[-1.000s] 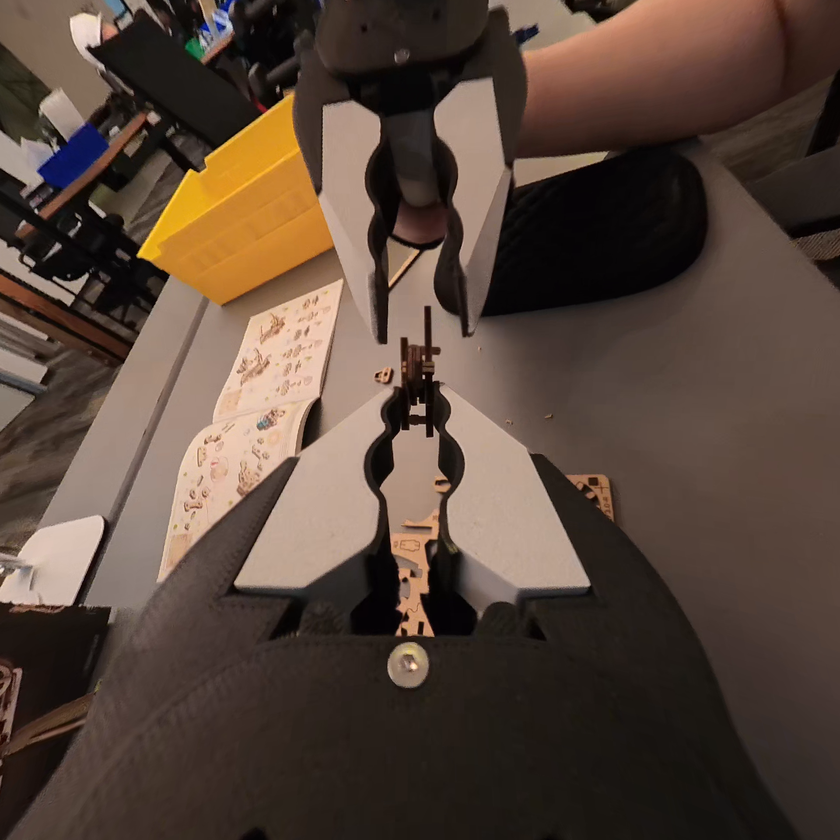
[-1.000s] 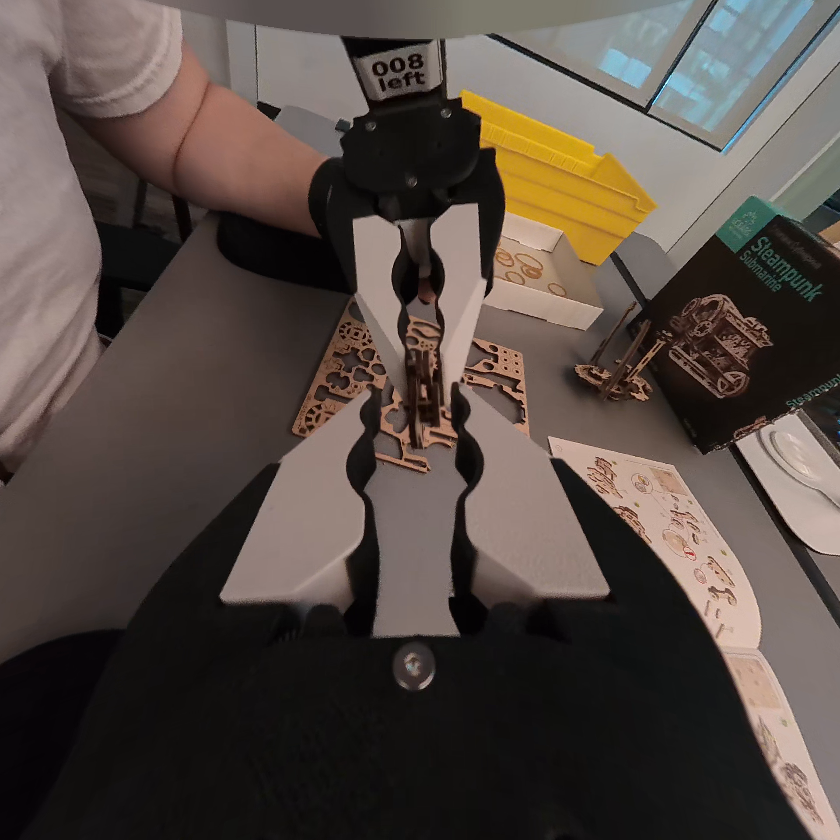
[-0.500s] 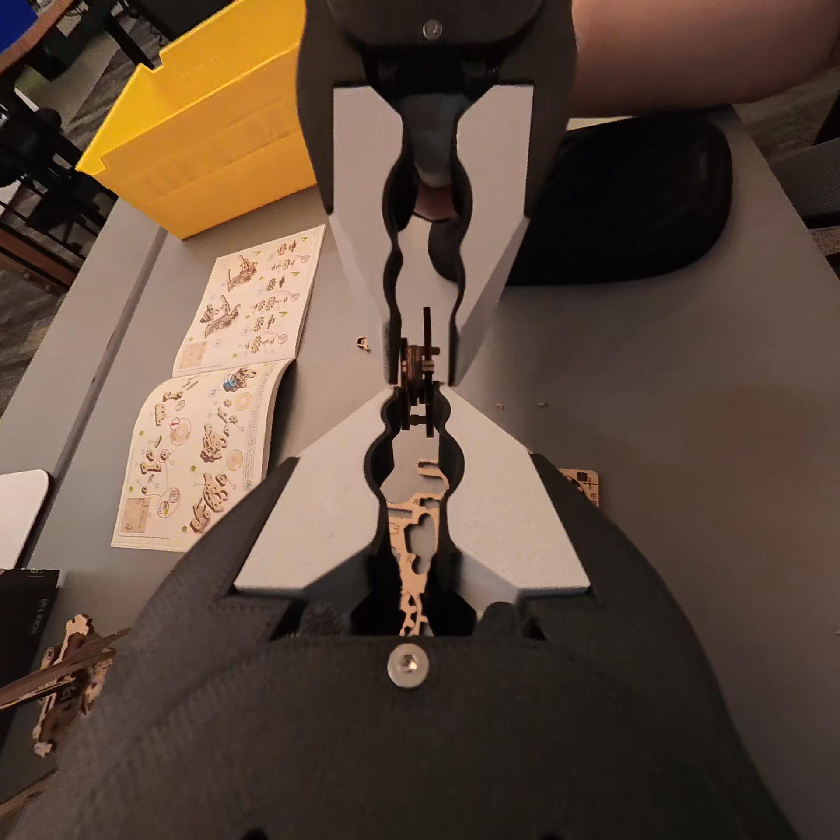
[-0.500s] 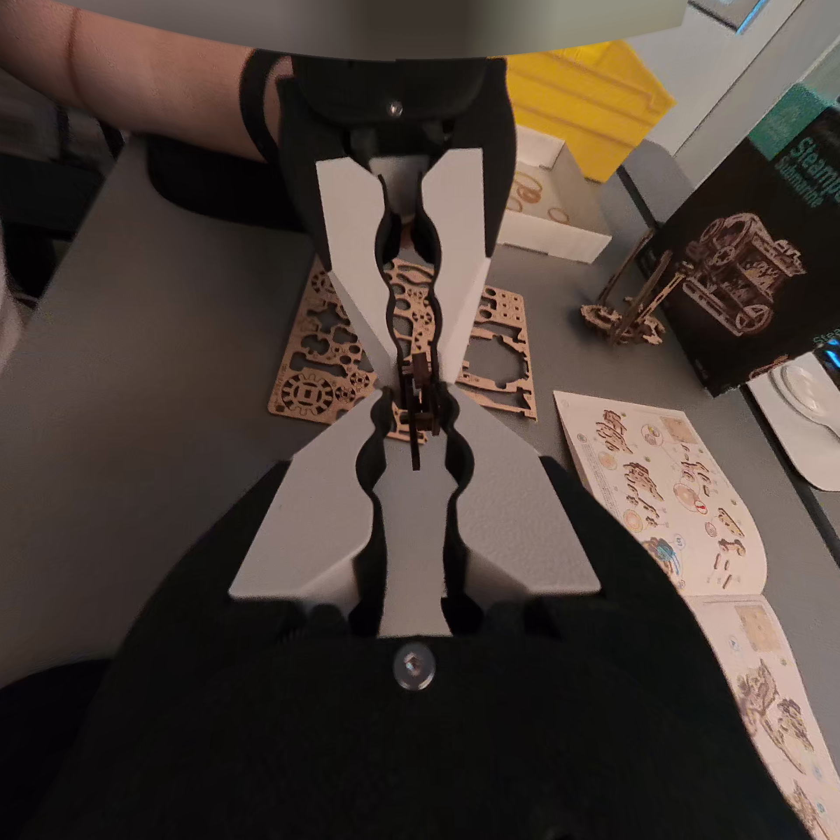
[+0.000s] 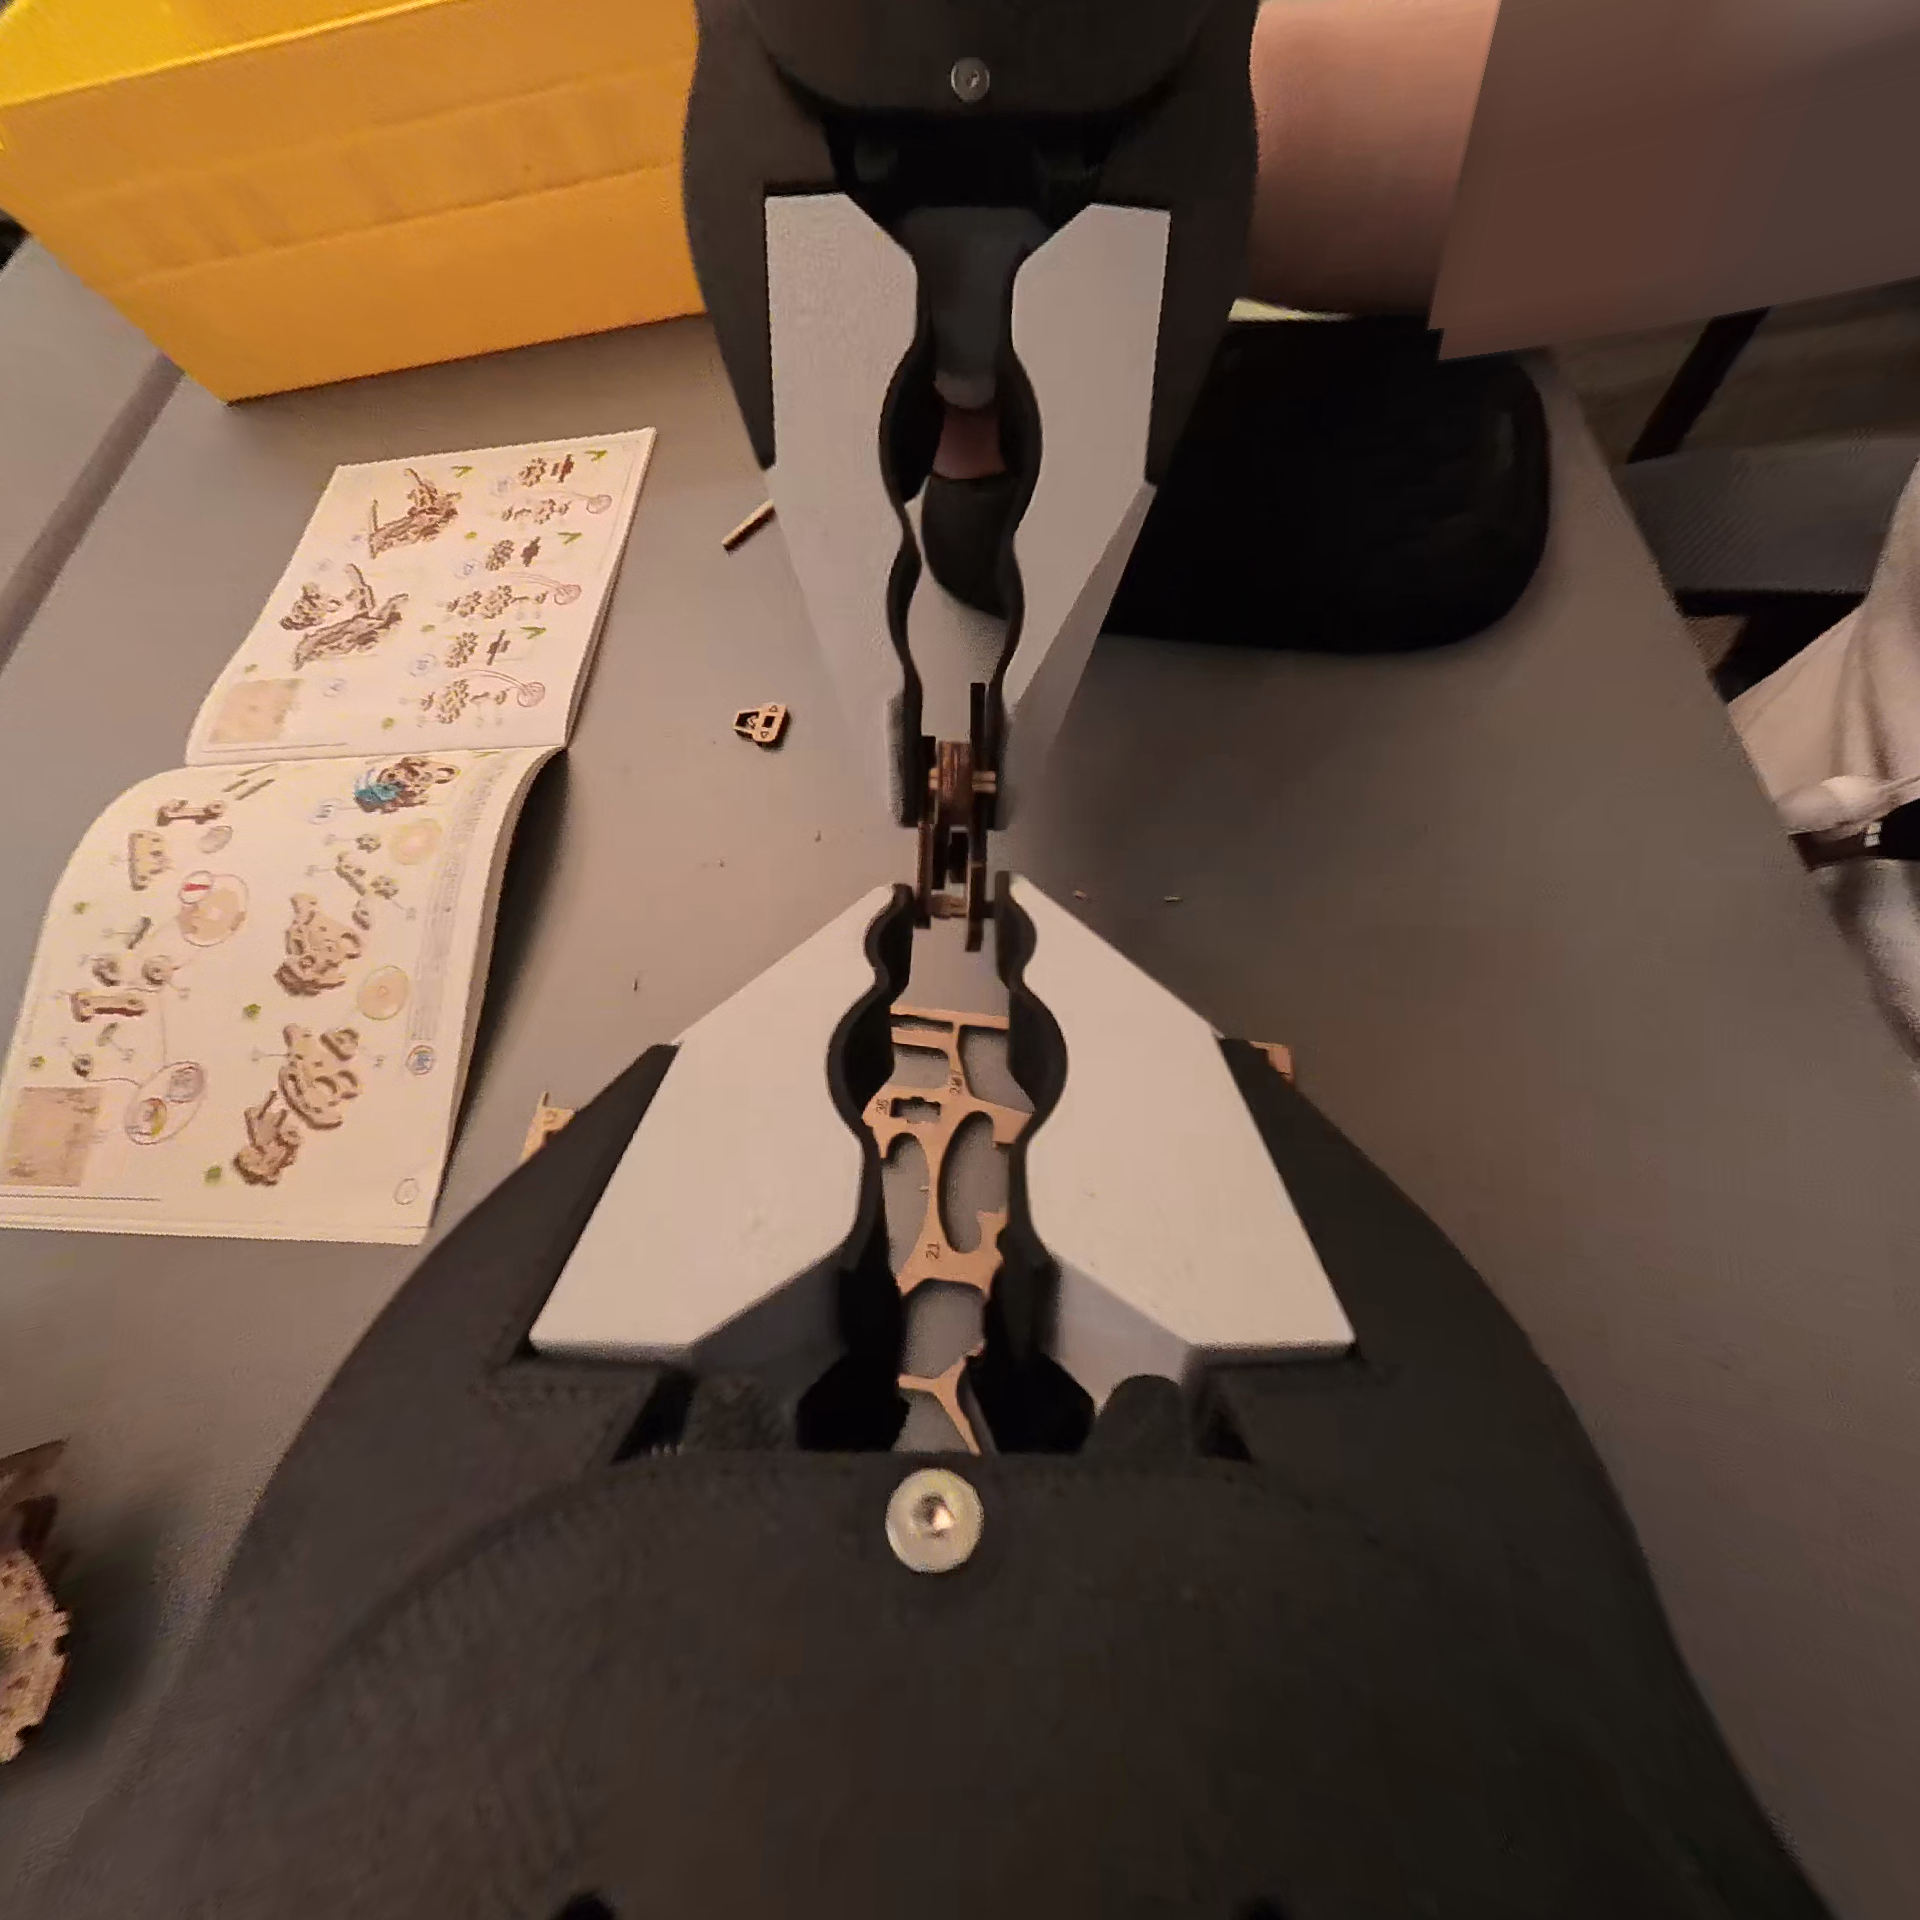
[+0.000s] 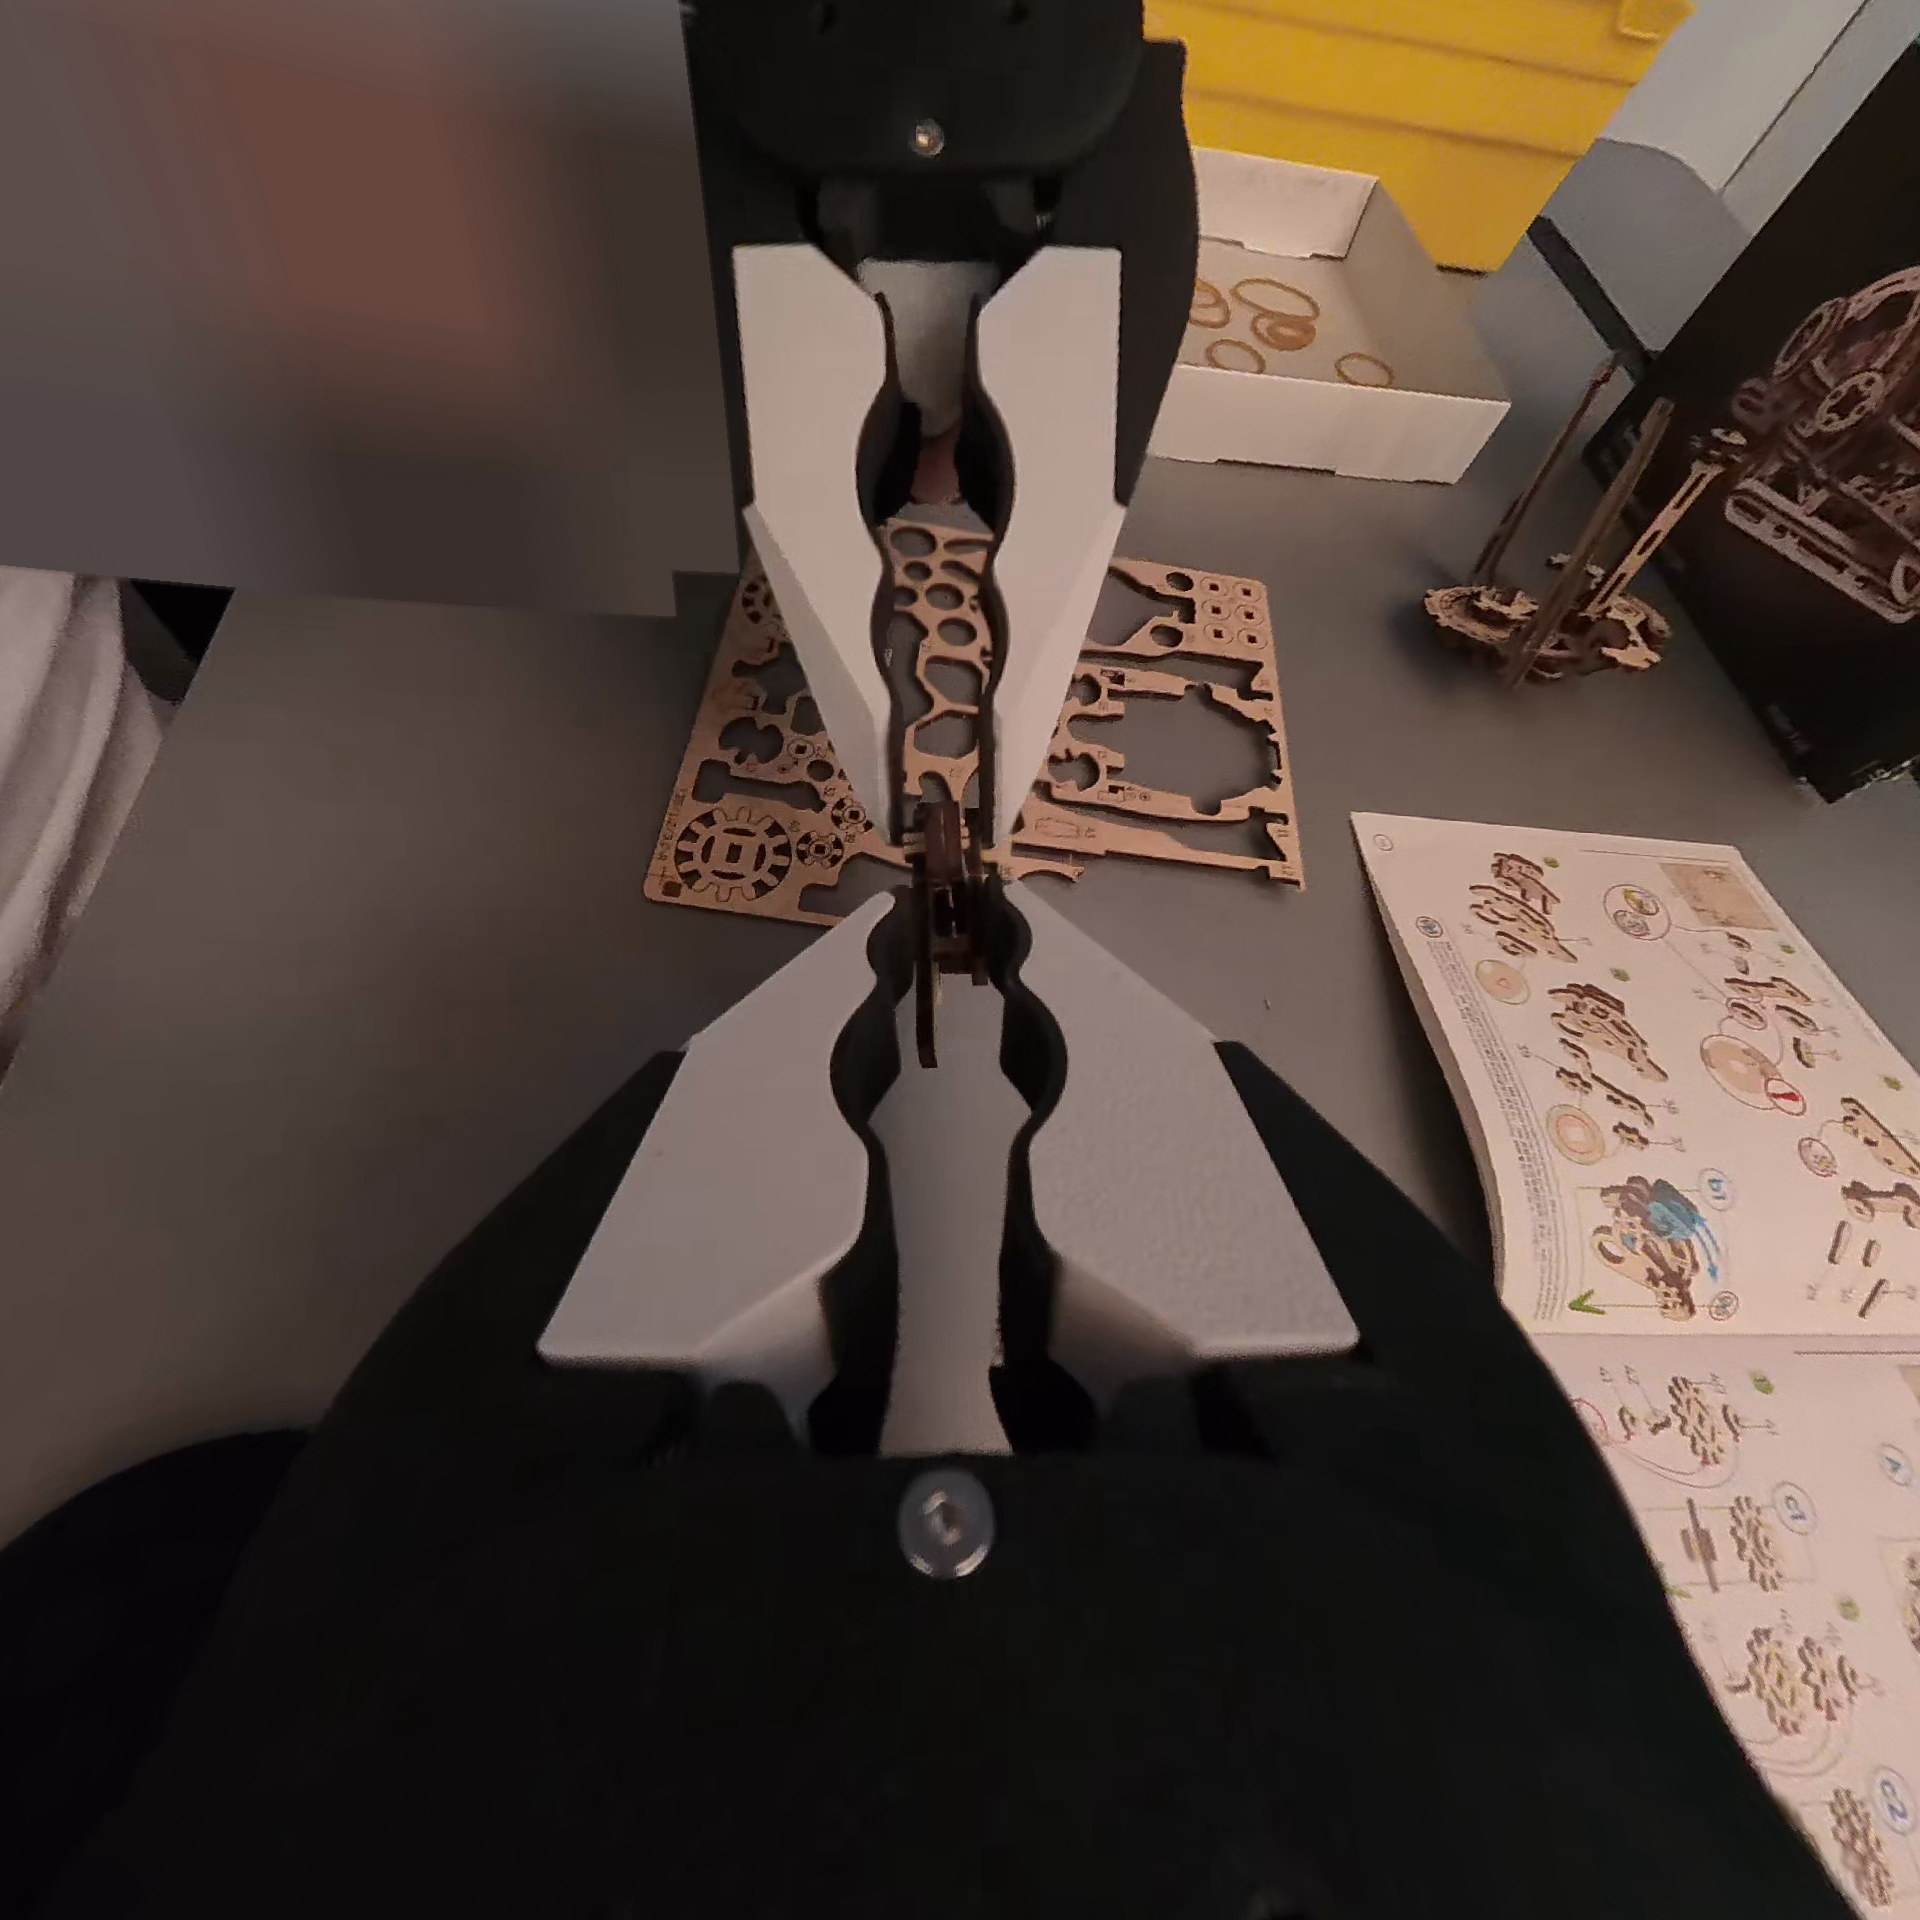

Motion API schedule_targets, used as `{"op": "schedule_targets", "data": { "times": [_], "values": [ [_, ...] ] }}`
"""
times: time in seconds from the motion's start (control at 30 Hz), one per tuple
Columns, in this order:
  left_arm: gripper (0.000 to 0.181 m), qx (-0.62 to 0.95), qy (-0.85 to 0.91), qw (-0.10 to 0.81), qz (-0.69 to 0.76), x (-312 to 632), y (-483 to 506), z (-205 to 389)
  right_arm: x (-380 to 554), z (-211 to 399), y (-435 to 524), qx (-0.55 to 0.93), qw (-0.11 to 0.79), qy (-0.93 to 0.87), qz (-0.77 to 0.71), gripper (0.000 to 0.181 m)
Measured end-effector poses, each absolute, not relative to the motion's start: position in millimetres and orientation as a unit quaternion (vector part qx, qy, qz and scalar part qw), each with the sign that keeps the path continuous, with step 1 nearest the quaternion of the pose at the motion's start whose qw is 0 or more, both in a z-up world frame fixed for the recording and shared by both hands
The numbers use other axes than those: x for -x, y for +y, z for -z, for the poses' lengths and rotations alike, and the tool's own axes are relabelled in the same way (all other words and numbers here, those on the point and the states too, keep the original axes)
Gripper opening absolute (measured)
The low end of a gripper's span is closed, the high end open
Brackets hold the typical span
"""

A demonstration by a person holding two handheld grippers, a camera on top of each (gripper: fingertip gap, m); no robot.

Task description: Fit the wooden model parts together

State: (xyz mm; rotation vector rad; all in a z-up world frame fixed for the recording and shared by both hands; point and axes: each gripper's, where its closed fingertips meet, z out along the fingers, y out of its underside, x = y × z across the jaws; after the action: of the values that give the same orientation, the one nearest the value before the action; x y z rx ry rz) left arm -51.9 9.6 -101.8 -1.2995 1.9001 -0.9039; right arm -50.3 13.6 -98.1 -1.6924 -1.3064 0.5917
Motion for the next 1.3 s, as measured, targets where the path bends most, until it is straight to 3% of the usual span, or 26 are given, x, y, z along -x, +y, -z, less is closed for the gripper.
{"op": "schedule_targets", "data": {
  "times": [0.13,0.37,0.47,0.77,0.97,1.3],
  "values": [
    [0.027,0.495,0.727,0.310,0.360,58,14,106,46,89,13,0.660,0.471,-0.536,-0.235,0.011],
    [0.025,0.443,0.731,0.377,0.357,53,7,87,45,74,5,0.616,0.500,-0.549,-0.262,0.011],
    [0.016,0.414,0.739,0.410,0.339,52,4,82,46,75,3,0.618,0.493,-0.546,-0.278,0.011],
    [0.011,0.441,0.732,0.375,0.360,50,0,91,52,87,4,0.647,0.453,-0.519,-0.325,0.015],
    [0.011,0.451,0.744,0.383,0.311,48,7,101,56,95,13,0.659,0.472,-0.547,-0.210,0.016],
    [0.011,0.450,0.777,0.374,0.231,46,5,120,52,122,12,0.673,0.421,-0.601,-0.093,0.011]
  ]
}}
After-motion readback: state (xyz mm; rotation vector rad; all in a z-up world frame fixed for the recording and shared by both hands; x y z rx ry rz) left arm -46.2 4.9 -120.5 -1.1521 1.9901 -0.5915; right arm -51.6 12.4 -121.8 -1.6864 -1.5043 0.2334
